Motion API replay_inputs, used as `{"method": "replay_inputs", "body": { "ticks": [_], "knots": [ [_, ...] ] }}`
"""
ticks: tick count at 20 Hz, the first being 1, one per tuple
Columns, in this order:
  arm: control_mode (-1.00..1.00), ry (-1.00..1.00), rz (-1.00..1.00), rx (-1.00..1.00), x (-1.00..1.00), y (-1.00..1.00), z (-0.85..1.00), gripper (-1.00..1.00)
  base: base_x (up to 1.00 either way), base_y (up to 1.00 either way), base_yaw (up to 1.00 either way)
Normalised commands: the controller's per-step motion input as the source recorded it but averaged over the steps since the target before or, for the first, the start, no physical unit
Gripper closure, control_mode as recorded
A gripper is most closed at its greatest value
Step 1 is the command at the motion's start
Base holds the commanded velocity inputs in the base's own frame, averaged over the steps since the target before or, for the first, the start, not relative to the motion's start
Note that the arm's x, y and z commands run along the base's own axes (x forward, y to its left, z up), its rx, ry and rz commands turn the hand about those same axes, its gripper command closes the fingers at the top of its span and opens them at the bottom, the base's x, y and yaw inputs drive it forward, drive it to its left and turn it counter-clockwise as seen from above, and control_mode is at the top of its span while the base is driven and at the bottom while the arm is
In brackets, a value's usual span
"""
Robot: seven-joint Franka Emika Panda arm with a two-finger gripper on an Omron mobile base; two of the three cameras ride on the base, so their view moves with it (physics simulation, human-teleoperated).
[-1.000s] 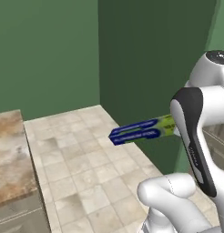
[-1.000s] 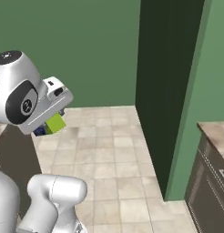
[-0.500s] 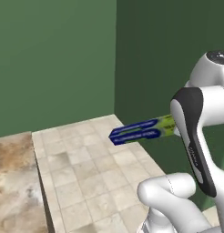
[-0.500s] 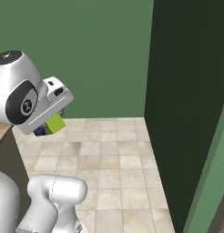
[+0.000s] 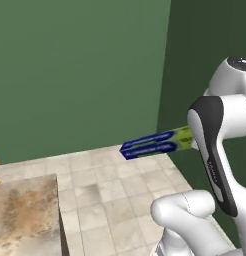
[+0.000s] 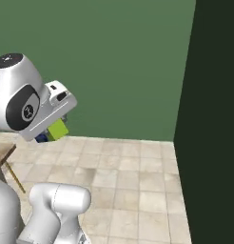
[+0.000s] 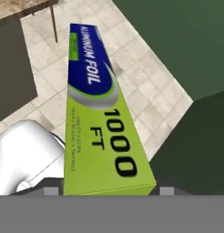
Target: Retrieve the tupperware and aluminum foil from the cabinet and place them on the dining counter near the plate with carrot and squash to prepare for storing leftovers.
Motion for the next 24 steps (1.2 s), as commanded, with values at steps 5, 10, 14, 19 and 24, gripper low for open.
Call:
{"method": "replay_inputs", "body": {
  "ticks": [5, 10, 14, 19, 24],
  "knots": [
    [1.00, 0.00, 0.00, 0.00, 0.00, 0.00, 0.00, 1.00, 1.00, 0.03, 0.42],
    [1.00, 0.00, 0.00, 0.00, 0.00, 0.00, 0.00, 1.00, 1.00, 0.00, 0.52],
    [1.00, 0.00, 0.00, 0.00, 0.00, 0.00, 0.00, 1.00, 1.00, 0.00, 0.59],
    [1.00, 0.00, 0.00, 0.00, 0.00, 0.00, 0.00, 1.00, 1.00, 0.00, 0.63],
    [1.00, 0.00, 0.00, 0.00, 0.00, 0.00, 0.00, 1.00, 1.00, 0.00, 0.62]
  ]
}}
